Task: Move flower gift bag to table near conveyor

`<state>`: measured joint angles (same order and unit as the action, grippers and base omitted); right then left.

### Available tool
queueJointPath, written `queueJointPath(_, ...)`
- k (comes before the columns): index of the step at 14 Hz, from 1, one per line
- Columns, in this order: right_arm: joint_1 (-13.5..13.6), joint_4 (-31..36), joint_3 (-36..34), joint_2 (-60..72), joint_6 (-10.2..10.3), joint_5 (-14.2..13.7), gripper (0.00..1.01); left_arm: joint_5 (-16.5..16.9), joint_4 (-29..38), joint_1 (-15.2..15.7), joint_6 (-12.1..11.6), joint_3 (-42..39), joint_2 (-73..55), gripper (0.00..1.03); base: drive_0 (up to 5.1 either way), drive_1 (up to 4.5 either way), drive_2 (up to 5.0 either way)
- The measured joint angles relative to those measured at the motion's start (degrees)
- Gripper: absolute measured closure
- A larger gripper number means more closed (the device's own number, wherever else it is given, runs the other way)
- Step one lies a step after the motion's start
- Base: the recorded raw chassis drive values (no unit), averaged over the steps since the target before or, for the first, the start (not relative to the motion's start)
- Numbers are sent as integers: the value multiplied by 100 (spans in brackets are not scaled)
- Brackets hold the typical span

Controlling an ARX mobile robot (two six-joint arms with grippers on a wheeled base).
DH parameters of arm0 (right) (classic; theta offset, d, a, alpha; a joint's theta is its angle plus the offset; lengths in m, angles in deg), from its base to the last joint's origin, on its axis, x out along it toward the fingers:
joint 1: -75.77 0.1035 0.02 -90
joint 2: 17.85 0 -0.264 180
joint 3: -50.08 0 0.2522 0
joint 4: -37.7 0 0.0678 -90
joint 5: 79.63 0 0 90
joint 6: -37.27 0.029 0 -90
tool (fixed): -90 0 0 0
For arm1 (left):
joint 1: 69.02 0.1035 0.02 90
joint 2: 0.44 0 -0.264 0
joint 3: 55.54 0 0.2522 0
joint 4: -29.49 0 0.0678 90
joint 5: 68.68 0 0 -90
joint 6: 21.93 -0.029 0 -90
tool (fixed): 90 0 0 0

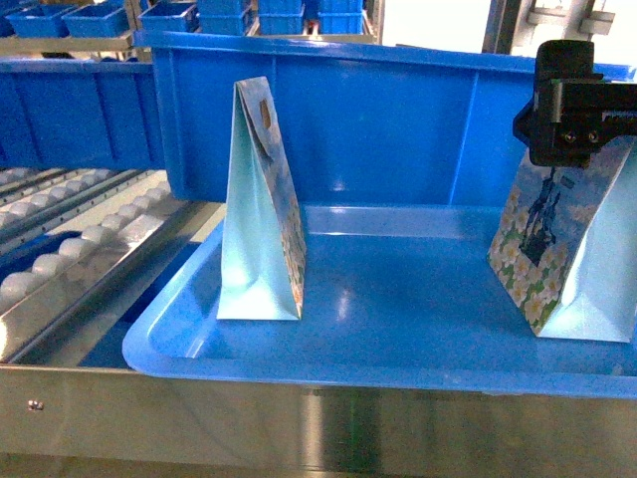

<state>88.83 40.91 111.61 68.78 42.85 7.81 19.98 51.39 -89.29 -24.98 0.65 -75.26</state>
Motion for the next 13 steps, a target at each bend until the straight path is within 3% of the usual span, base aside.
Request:
queueJointPath(3,-2,79,-76,66,-35,-76,5,0,2,0,0,0,0,5,0,0,0)
queueJointPath(11,9,437,-525,-122,-129,-101,96,0,-2,0,0,0,0,5,0,0,0)
queueJointPath(13,50,542,-647,-256,-177,-94,99,2,-2,0,0,0,0,5,0,0,0)
